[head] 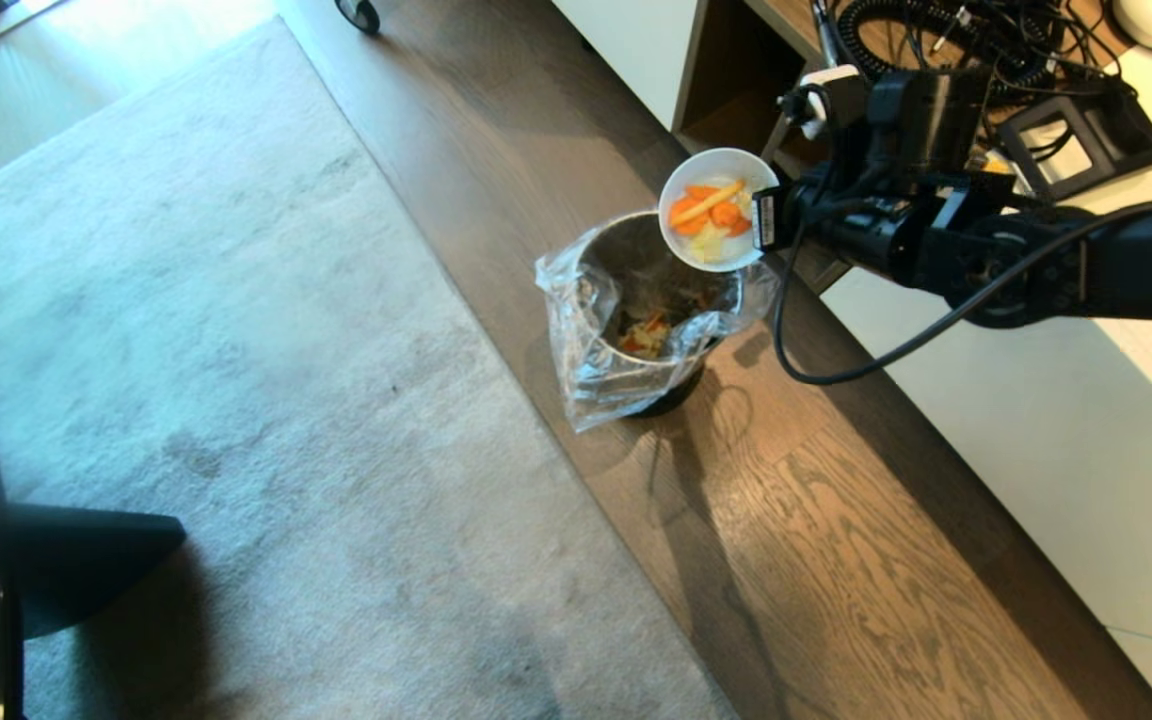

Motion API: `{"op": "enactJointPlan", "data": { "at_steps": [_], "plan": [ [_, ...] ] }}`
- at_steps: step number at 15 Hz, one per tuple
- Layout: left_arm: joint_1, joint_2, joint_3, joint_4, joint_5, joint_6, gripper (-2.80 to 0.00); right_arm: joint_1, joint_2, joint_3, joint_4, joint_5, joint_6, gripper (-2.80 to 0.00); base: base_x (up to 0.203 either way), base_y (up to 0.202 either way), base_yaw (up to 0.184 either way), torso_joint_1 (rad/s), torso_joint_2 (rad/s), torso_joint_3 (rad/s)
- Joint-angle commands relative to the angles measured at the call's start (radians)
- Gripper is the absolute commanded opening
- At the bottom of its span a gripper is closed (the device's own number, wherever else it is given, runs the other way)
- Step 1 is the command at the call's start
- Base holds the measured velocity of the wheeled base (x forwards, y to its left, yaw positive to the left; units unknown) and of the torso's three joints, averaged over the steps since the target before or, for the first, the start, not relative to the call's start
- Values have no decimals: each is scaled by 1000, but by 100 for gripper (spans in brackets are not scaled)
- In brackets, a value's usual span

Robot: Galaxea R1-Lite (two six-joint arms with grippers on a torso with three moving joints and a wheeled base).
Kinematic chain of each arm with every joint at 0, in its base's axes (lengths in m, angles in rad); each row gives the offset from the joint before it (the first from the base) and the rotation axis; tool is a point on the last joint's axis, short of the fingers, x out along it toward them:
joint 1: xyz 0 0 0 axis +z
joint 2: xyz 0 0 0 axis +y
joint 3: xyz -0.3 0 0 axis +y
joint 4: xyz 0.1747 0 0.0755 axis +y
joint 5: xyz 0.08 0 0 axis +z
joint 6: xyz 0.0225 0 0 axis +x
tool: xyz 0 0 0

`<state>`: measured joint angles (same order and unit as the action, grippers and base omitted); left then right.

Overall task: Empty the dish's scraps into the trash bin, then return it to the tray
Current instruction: Pour the leftover food from the bowl into the trash can

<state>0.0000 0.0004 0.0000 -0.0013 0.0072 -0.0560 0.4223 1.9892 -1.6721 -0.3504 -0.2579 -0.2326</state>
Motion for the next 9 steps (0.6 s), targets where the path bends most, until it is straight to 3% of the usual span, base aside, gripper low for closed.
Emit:
{"op": "enactJointPlan", "data": {
  "at_steps": [1, 5, 9],
  "plan": [
    [0, 0, 0, 0, 0, -1, -280, 1, 30, 0, -60, -1, -97, -280, 0, 0, 0, 0, 0, 0],
    [0, 0, 0, 0, 0, -1, -280, 5, 84, 2, -265, 0, -304, -280, 0, 0, 0, 0, 0, 0],
    [0, 0, 0, 0, 0, -2, -280, 36, 116, 5, -412, 2, -460, -280, 0, 0, 0, 0, 0, 0]
  ]
}}
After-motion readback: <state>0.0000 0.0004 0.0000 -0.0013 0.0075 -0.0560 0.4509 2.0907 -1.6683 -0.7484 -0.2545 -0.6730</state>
